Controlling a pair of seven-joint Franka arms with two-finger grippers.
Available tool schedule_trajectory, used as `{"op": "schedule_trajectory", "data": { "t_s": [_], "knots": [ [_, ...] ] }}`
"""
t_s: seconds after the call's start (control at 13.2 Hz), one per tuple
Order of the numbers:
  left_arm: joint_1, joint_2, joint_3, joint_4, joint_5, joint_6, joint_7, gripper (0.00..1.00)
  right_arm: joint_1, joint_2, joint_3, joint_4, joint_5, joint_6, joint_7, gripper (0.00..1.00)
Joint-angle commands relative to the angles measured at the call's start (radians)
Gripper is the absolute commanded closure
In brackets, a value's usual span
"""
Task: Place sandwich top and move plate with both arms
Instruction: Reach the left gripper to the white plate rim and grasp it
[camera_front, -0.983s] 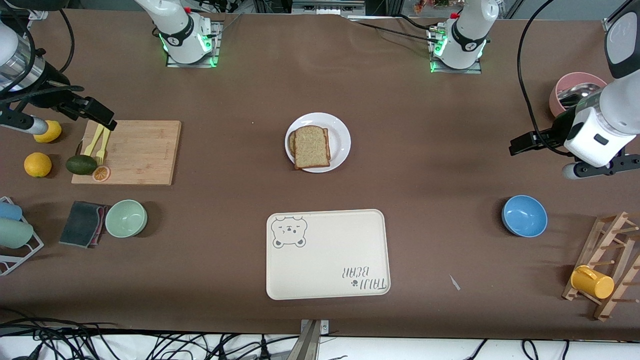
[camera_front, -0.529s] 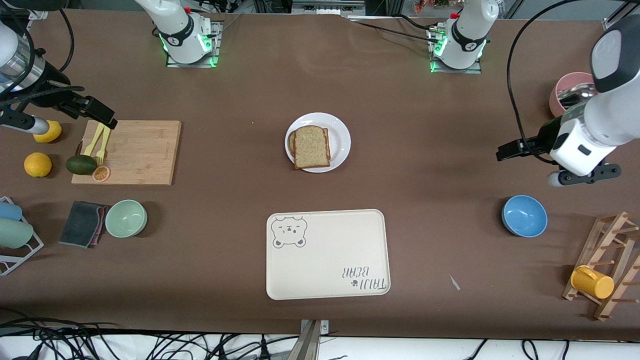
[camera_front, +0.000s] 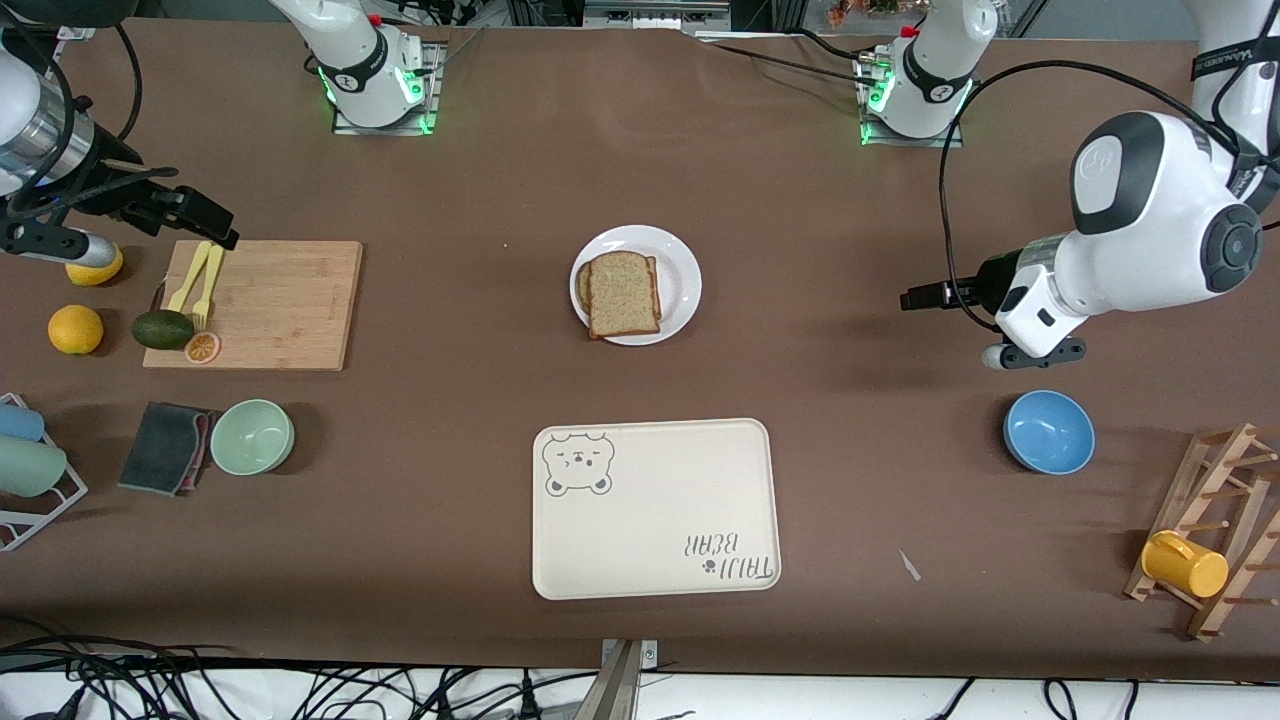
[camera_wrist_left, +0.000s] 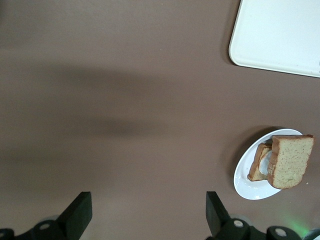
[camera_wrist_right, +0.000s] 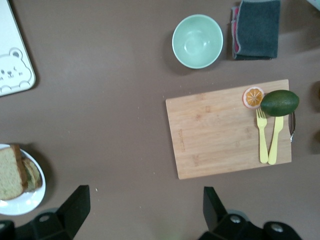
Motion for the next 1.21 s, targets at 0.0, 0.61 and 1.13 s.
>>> {"op": "schedule_trajectory", "data": {
  "t_s": [0.0, 0.61, 1.13],
  "knots": [
    [0.002, -0.048, -0.004, -0.152, -0.096, 0.121, 0.114, 0.0, -0.012, 0.004, 0.016, 0.023, 0.001, -0.031, -0.026, 0.0],
    [-0.045, -0.025, -0.035, -0.309, -0.383, 0.246, 0.288, 0.03, -0.009, 0.025, 0.017, 0.018, -0.01, -0.028, -0.019, 0.0],
    [-0.104, 0.044, -0.093, -0.346, -0.531, 0.337, 0.404, 0.0, -0.009, 0.021, 0.051, 0.01, -0.024, -0.025, -0.016, 0.0]
  ]
}}
